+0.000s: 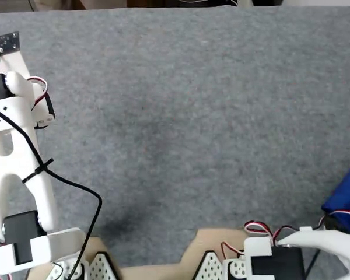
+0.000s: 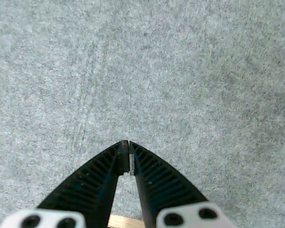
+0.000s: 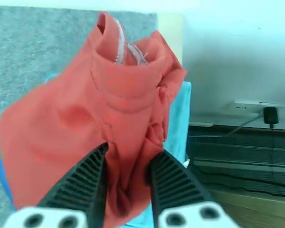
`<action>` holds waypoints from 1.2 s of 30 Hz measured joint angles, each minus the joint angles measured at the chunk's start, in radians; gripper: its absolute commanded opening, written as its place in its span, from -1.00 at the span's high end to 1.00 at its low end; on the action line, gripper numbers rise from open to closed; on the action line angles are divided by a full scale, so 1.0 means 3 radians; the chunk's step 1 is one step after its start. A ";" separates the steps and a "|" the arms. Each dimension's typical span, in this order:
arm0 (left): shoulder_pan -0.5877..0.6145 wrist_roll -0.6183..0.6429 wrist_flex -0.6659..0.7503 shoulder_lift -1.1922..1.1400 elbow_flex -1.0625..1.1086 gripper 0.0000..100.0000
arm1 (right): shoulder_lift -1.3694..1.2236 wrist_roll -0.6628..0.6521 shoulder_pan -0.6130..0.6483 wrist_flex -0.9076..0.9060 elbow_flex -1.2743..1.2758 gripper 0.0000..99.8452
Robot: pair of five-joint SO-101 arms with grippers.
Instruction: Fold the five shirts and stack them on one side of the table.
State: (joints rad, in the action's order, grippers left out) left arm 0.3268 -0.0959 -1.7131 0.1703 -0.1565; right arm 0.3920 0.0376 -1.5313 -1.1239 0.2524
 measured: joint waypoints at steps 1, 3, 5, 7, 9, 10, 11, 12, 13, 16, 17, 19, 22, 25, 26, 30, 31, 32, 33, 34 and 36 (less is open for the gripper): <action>0.0000 0.0000 0.0031 0.0000 0.0000 0.96 | 0.0000 -0.0102 -0.0010 0.0000 0.0041 0.85; 0.0000 0.0000 0.0087 0.0000 0.0000 0.96 | 0.0000 -0.0271 -0.0031 0.0000 0.0113 0.67; 0.0000 0.0000 0.0107 0.0000 0.0000 0.96 | 0.0000 -0.0338 -0.0041 0.0000 0.0184 0.47; 0.0000 0.0000 0.0107 0.0000 0.0000 0.96 | 0.0000 -0.0368 -0.0066 0.0000 0.0194 0.27; 0.0000 0.0000 0.0107 0.0000 0.0000 0.96 | 0.0005 -0.0378 -0.0077 0.0000 0.0194 0.12; 0.0000 0.0000 0.0107 0.0000 0.0000 0.96 | 0.0005 -0.0384 -0.0077 0.0000 0.0199 0.07; 0.0000 0.0000 0.0107 0.0000 0.0000 0.96 | 0.0005 -0.0389 -0.0072 0.0000 0.0199 0.05; 0.0000 0.0000 0.0107 0.0000 0.0000 0.96 | 0.0005 -0.0389 -0.0072 0.0000 0.0199 0.05; 0.0000 -0.0010 0.0107 0.0000 0.0000 0.96 | 0.0026 -0.0389 -0.0072 0.0000 0.0199 0.06; 0.0000 -0.0102 0.0107 0.0000 0.0000 0.96 | 0.0230 -0.0389 -0.0051 0.0000 0.0199 0.16; 0.0000 -0.0138 0.0107 0.0000 0.0000 0.96 | 0.0343 -0.0389 -0.0010 -0.0015 0.0199 0.23; 0.0000 -0.0179 0.0107 0.0000 0.0000 0.96 | 0.0614 -0.0368 0.0174 -0.0133 0.0199 0.43; 0.0000 -0.0184 0.0107 0.0000 0.0000 0.96 | 0.1079 -0.0245 0.0675 -0.0353 0.0199 0.83; 0.0000 -0.0184 0.0107 0.0000 0.0000 0.96 | 0.1509 -0.0102 0.1463 -0.0511 0.0235 0.94; 0.0000 -0.0184 0.0102 0.0000 0.0010 0.96 | 0.1626 -0.0051 0.1775 -0.0511 0.0281 0.90; 0.0000 -0.0128 -0.0036 0.0123 0.0338 0.96 | 0.2036 0.0128 0.3012 -0.0404 0.0701 0.96; 0.0020 -0.0118 -0.0036 0.0215 0.0491 0.96 | 0.2138 0.0128 0.3294 -0.0353 0.0839 0.99; 0.0061 -0.0113 0.0005 0.0322 0.0650 0.96 | 0.2245 0.0128 0.3555 -0.0302 0.0977 0.99; 0.0102 -0.0107 0.0082 0.0445 0.0818 0.96 | 0.2368 0.0102 0.3795 -0.0256 0.1135 0.98; 0.0138 -0.0092 0.0159 0.0598 0.1002 0.96 | 0.2486 0.0026 0.4005 -0.0210 0.1294 0.99; 0.0153 -0.0092 0.0327 0.0962 0.1412 0.96 | 0.2757 -0.0138 0.4332 -0.0123 0.1632 0.99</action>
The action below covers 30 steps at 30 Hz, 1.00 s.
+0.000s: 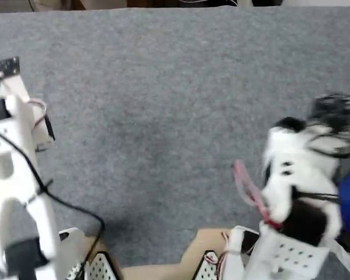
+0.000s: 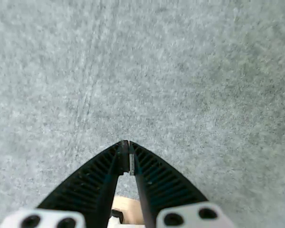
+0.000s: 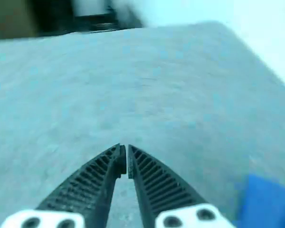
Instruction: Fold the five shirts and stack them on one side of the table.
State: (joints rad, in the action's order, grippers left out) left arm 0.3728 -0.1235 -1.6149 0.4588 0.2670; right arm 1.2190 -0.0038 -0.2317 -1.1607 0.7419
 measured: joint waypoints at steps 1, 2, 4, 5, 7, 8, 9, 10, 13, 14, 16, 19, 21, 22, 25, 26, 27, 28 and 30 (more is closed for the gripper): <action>0.0005 0.0000 0.0092 0.0215 0.0215 0.96 | 0.0148 -0.0097 0.0107 0.0056 0.0184 0.99; 0.0005 -0.0005 0.0199 0.0435 0.0425 0.96 | 0.0302 -0.0199 0.0184 0.0118 0.0389 0.99; 0.0015 -0.0005 0.0425 0.0880 0.0859 0.96 | 0.0588 -0.0368 0.0251 0.0276 0.0834 0.99; 0.0015 -0.0005 0.0552 0.1105 0.1074 0.96 | 0.0716 -0.0425 0.0266 0.0373 0.1079 0.99; 0.0000 0.0000 0.0849 0.1539 0.1478 0.96 | 0.0972 -0.0522 0.0276 0.0593 0.1591 0.99; -0.0051 0.0000 0.1018 0.1754 0.1703 0.96 | 0.1084 -0.0557 0.0276 0.0731 0.1851 0.99; -0.0107 0.0000 0.1197 0.1959 0.1923 0.96 | 0.1207 -0.0583 0.0276 0.0885 0.2128 0.99; -0.0169 -0.0005 0.1355 0.2158 0.2158 0.96 | 0.1320 -0.0588 0.0281 0.1043 0.2383 0.99; -0.0281 -0.0005 0.1836 0.2726 0.2823 0.96 | 0.1667 -0.0609 0.0297 0.1360 0.2987 0.99; -0.0302 0.0000 0.1974 0.2920 0.3028 0.96 | 0.1754 -0.0609 0.0297 0.1371 0.3069 0.99; -0.0353 -0.0087 0.2184 0.3314 0.3370 0.96 | 0.1923 -0.0609 0.0297 0.1294 0.3135 0.99; -0.0481 -0.0404 0.2291 0.3810 0.3805 0.96 | 0.1954 -0.0609 0.0292 0.1074 0.3156 0.99; -0.0557 -0.0634 0.2312 0.4112 0.4102 0.96 | 0.1954 -0.0614 0.0292 0.0936 0.3161 0.99; -0.0583 -0.0690 0.2317 0.4250 0.4230 0.96 | 0.1954 -0.0614 0.0292 0.0880 0.3166 0.99; -0.0629 -0.0767 0.2327 0.4501 0.4419 0.96 | 0.1954 -0.0614 0.0292 0.0736 0.3166 0.99; -0.0634 -0.0772 0.2327 0.4491 0.4450 0.96 | 0.1954 -0.0614 0.0292 0.0690 0.3166 0.99; -0.0634 -0.0783 0.2327 0.4491 0.4460 0.96 | 0.1954 -0.0614 0.0292 0.0629 0.3166 0.99; -0.0639 -0.0788 0.2327 0.4501 0.4470 0.96 | 0.1954 -0.0614 0.0292 0.0547 0.3166 0.99; -0.0639 -0.0793 0.2322 0.4501 0.4547 0.96 | 0.1954 -0.0614 0.0292 0.0373 0.3166 0.99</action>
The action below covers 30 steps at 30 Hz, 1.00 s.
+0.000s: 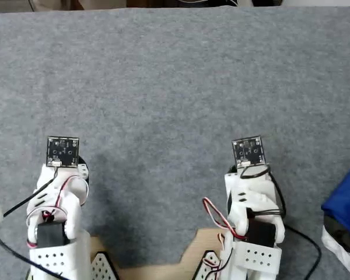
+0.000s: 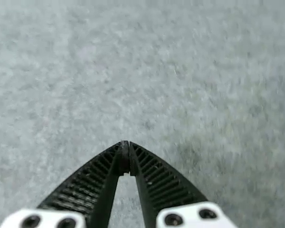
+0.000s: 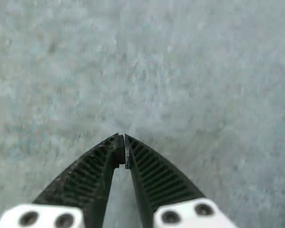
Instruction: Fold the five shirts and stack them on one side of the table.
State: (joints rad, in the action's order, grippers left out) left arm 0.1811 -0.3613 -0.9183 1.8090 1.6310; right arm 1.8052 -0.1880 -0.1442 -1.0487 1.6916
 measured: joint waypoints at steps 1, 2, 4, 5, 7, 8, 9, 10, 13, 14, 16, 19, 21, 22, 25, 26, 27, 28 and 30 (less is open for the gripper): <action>0.0000 0.0000 -0.0031 0.0010 0.0036 0.96 | 0.0000 0.0000 0.0000 -0.0082 0.0000 0.99; 0.0000 0.0000 -0.0072 0.0020 0.0061 0.96 | 0.0000 0.0000 0.0000 -0.0153 0.0000 0.99; 0.0000 0.0000 -0.0179 0.0020 0.0082 0.96 | 0.0000 0.0000 0.0000 -0.0327 0.0000 0.99; 0.0000 0.0000 -0.0220 0.0020 0.0082 0.96 | 0.0000 0.0000 0.0000 -0.0399 0.0000 0.99; 0.0000 0.0000 -0.0271 0.0026 0.0128 0.96 | 0.0000 0.0000 0.0000 -0.0537 0.0000 0.99; 0.0000 0.0000 -0.0297 0.0020 0.0148 0.96 | 0.0000 0.0000 0.0000 -0.0598 0.0000 0.99; 0.0000 0.0000 -0.0312 0.0026 0.0153 0.96 | 0.0000 0.0000 0.0000 -0.0670 0.0000 0.99; 0.0000 0.0000 -0.0348 0.0020 0.0159 0.96 | 0.0000 0.0000 0.0000 -0.0726 0.0000 0.99; 0.0000 0.0000 -0.0440 0.0020 0.0159 0.96 | 0.0000 0.0000 0.0000 -0.0777 0.0000 0.99; -0.0005 0.0000 -0.0455 0.0020 0.0159 0.96 | 0.0000 0.0000 0.0000 -0.0777 0.0000 0.99; -0.0092 0.0000 -0.0465 0.0020 0.0159 0.96 | 0.0000 0.0000 0.0000 -0.0777 0.0000 0.99; -0.0189 0.0000 -0.0465 0.0020 0.0159 0.96 | 0.0000 0.0000 0.0000 -0.0777 0.0000 0.99; -0.0199 0.0000 -0.0465 0.0020 0.0159 0.96 | 0.0000 0.0000 0.0000 -0.0777 0.0000 0.99; -0.0205 0.0000 -0.0465 0.0020 0.0159 0.96 | 0.0000 0.0000 0.0000 -0.0777 0.0000 0.99; -0.0210 0.0000 -0.0465 0.0020 0.0159 0.96 | 0.0000 0.0000 0.0000 -0.0777 0.0000 0.99; -0.0210 0.0000 -0.0465 0.0020 0.0159 0.96 | 0.0000 0.0000 0.0000 -0.0777 0.0000 0.99; -0.0210 0.0000 -0.0465 0.0020 0.0159 0.96 | 0.0000 0.0000 0.0000 -0.0777 0.0000 0.99; -0.0210 0.0000 -0.0465 0.0020 0.0159 0.96 | 0.0000 0.0000 0.0000 -0.0777 0.0000 0.99; -0.0210 0.0000 -0.0465 0.0020 0.0159 0.96 | 0.0000 0.0000 0.0000 -0.0777 0.0000 0.99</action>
